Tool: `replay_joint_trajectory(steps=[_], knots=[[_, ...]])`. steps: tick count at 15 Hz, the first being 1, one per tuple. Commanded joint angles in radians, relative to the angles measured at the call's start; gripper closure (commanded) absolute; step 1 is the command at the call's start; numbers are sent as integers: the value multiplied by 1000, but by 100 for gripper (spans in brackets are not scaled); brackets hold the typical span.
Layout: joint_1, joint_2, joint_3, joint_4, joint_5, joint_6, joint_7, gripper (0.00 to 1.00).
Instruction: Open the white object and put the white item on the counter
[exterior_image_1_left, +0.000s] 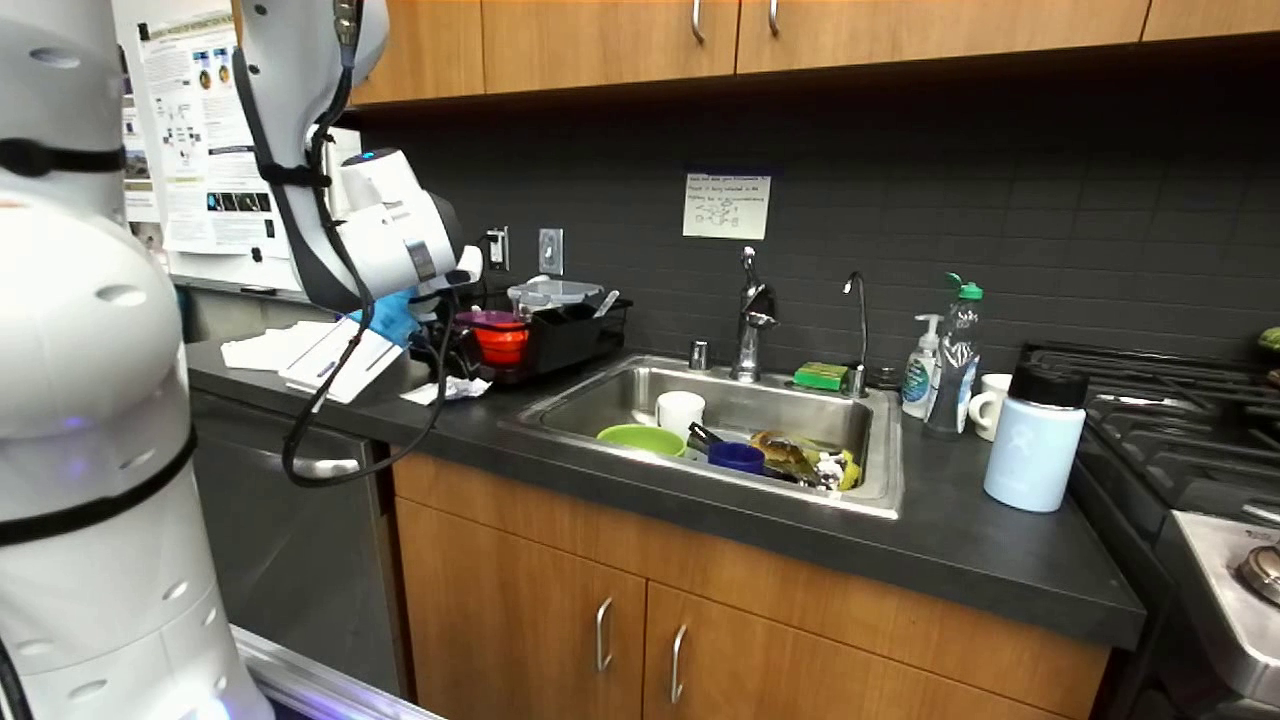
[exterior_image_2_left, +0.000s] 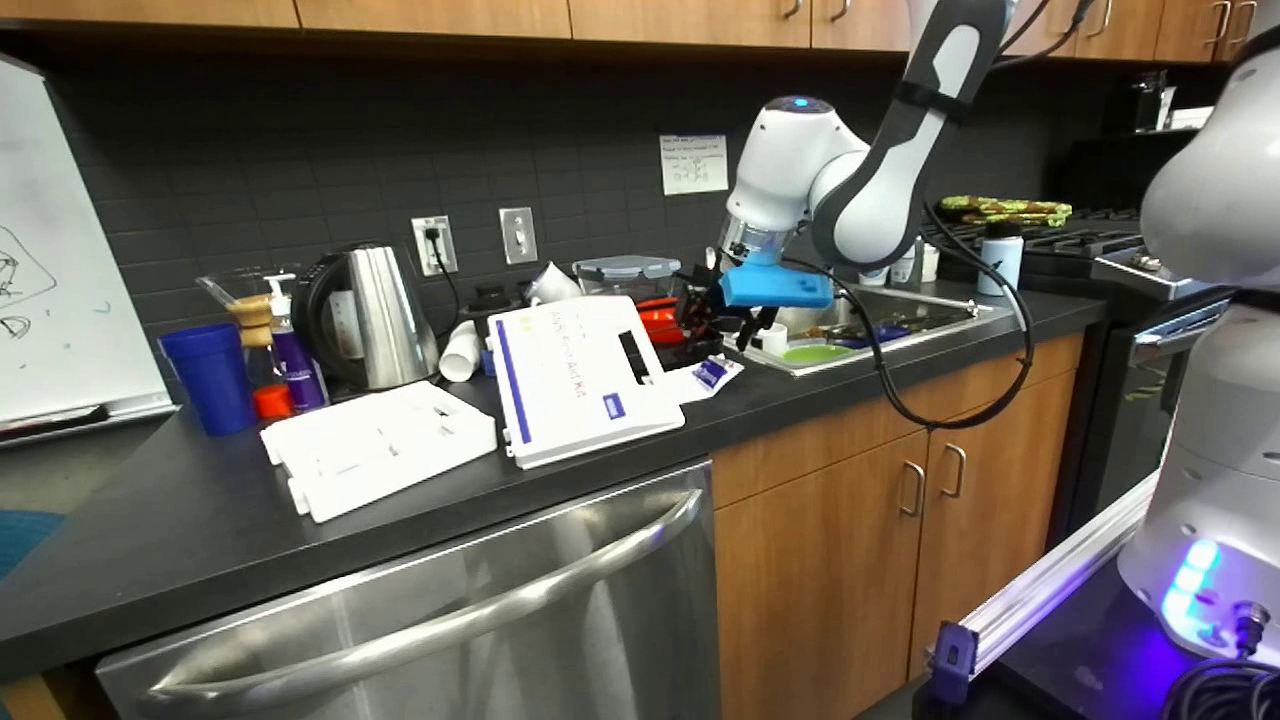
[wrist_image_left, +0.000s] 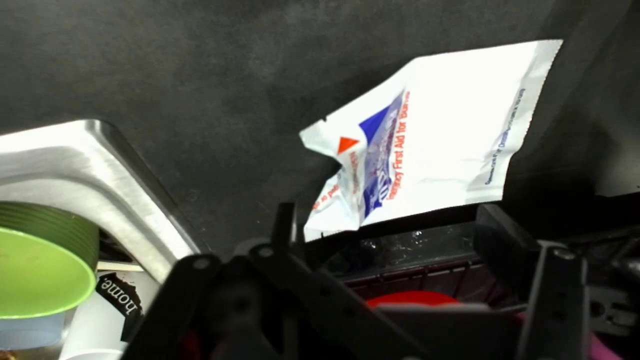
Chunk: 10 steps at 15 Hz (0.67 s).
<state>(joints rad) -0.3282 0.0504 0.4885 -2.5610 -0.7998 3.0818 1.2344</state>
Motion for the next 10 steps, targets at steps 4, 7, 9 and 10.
replay_joint_trajectory(steps=[4,7,9,10], knots=[[21,-117,11,-34,-119,-49,95,0],[35,-152,17,-87,-48,-27,41,0],[60,-193,11,-142,20,-15,-7,0],[80,-224,4,-176,54,1,-33,0]])
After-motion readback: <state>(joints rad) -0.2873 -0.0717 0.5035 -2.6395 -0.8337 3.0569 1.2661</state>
